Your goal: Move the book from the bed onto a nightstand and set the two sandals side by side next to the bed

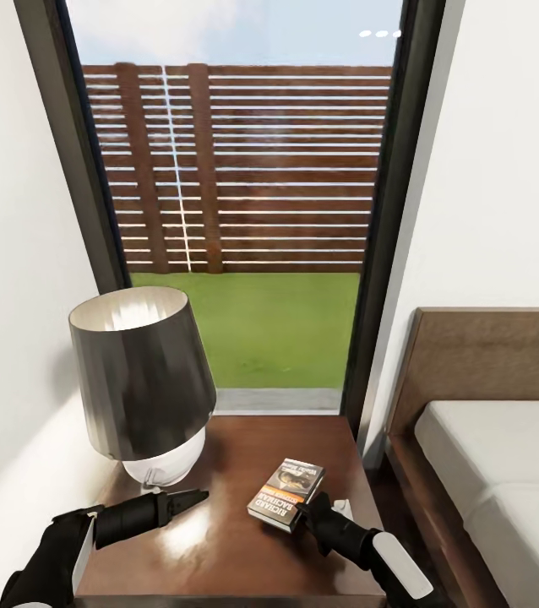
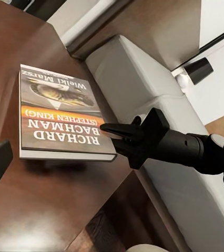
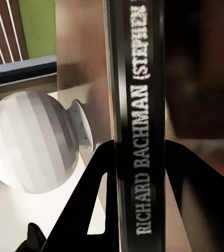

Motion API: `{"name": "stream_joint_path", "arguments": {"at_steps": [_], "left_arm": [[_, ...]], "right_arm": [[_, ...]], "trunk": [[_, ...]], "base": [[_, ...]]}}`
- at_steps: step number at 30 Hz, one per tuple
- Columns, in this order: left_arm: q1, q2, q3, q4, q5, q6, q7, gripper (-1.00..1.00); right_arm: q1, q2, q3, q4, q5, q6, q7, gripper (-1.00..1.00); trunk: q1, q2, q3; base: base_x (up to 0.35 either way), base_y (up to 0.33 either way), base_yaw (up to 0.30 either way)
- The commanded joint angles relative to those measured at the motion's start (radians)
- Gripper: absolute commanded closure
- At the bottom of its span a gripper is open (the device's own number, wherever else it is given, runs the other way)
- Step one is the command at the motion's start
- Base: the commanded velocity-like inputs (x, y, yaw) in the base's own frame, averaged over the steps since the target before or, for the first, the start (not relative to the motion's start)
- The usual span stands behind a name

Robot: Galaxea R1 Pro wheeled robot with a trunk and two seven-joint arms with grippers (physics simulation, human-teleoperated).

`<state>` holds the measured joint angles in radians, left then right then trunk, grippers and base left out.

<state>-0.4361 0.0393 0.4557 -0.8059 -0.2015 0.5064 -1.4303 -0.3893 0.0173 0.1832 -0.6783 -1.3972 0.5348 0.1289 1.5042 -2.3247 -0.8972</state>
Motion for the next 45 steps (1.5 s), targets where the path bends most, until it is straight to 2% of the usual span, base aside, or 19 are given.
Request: {"name": "stream_joint_path", "arguments": {"at_steps": [1,15,16,39,45], "left_arm": [[-0.001,-0.001,0.004,-0.001,-0.01,0.011,-0.009,-1.0],[-0.001,-0.001,0.005,0.0,-0.01,0.009,-0.007,-1.0],[-0.001,-0.001,0.005,0.0,-0.01,0.009,-0.007,-1.0],[-0.001,-0.001,0.006,0.001,-0.009,0.009,-0.007,-1.0],[-0.001,-0.001,0.006,0.001,-0.009,0.009,-0.007,-1.0]], "right_arm": [[0.0,0.0,-0.001,0.006,0.03,0.001,0.003,1.0],[0.0,0.0,-0.001,0.006,0.03,0.001,0.004,1.0],[0.0,0.0,-0.001,0.006,0.03,0.001,0.004,-1.0],[0.0,0.0,-0.001,0.006,0.03,-0.001,0.005,-1.0],[0.0,0.0,-0.001,0.006,0.03,-0.001,0.005,-1.0]], "trunk": [[0.0,0.0,-0.001],[0.0,0.0,-0.001],[0.0,0.0,-0.001],[0.0,0.0,-0.001],[0.0,0.0,-0.001]], "base": [[0.0,0.0,0.0],[0.0,0.0,0.0],[0.0,0.0,0.0],[-0.003,0.0,0.0],[-0.248,0.0,0.0]]}}
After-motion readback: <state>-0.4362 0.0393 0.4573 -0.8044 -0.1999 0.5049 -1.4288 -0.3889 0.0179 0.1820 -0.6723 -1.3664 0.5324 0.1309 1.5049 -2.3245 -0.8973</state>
